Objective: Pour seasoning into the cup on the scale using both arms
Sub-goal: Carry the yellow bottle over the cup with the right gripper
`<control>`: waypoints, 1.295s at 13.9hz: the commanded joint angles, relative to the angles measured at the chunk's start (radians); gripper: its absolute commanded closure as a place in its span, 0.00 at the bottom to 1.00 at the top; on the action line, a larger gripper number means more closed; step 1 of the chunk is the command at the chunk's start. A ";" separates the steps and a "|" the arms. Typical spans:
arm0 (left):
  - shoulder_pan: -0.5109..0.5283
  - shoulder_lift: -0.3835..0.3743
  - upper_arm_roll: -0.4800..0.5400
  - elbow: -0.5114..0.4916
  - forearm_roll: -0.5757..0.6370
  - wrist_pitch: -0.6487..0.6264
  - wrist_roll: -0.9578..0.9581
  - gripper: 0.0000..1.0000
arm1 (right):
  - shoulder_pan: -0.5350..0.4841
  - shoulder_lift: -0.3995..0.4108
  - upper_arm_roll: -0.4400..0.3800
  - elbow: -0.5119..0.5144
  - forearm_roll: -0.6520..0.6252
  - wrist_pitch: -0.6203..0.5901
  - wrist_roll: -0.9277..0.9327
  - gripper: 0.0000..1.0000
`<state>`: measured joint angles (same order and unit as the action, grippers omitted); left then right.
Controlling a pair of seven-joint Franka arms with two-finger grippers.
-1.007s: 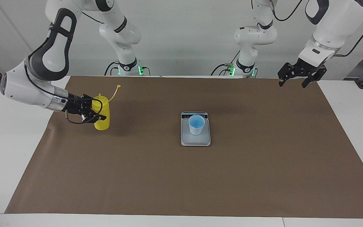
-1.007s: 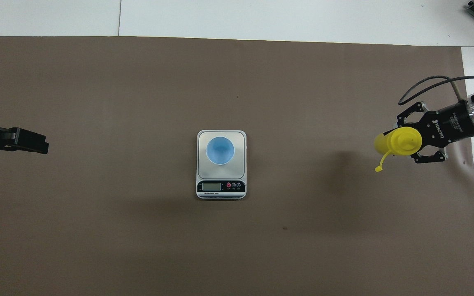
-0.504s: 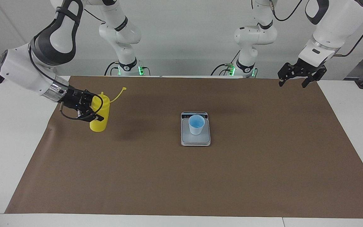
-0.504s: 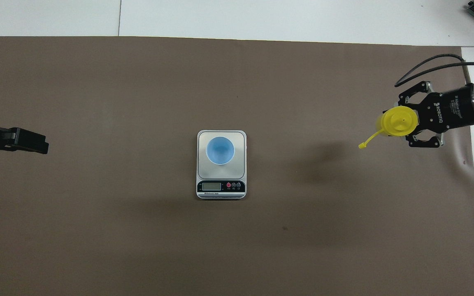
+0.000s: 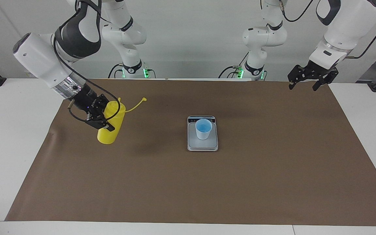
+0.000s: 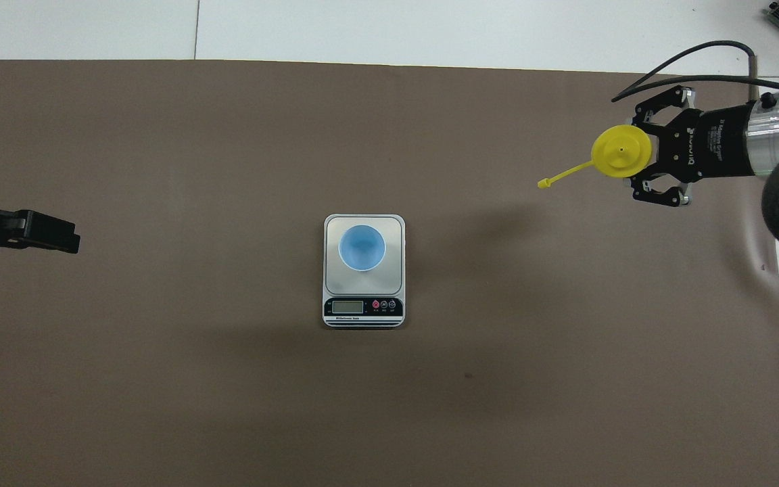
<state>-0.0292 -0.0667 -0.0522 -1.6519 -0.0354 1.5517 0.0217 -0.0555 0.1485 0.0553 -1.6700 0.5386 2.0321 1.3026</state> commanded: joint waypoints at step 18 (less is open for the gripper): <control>0.014 -0.021 -0.009 -0.017 0.011 -0.012 0.009 0.00 | 0.499 0.243 0.005 -0.108 -0.065 1.248 -0.212 1.00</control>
<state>-0.0292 -0.0667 -0.0522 -1.6520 -0.0354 1.5517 0.0217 0.4273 0.3822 0.0597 -1.8078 0.4853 3.2523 1.1511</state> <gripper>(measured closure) 0.000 0.480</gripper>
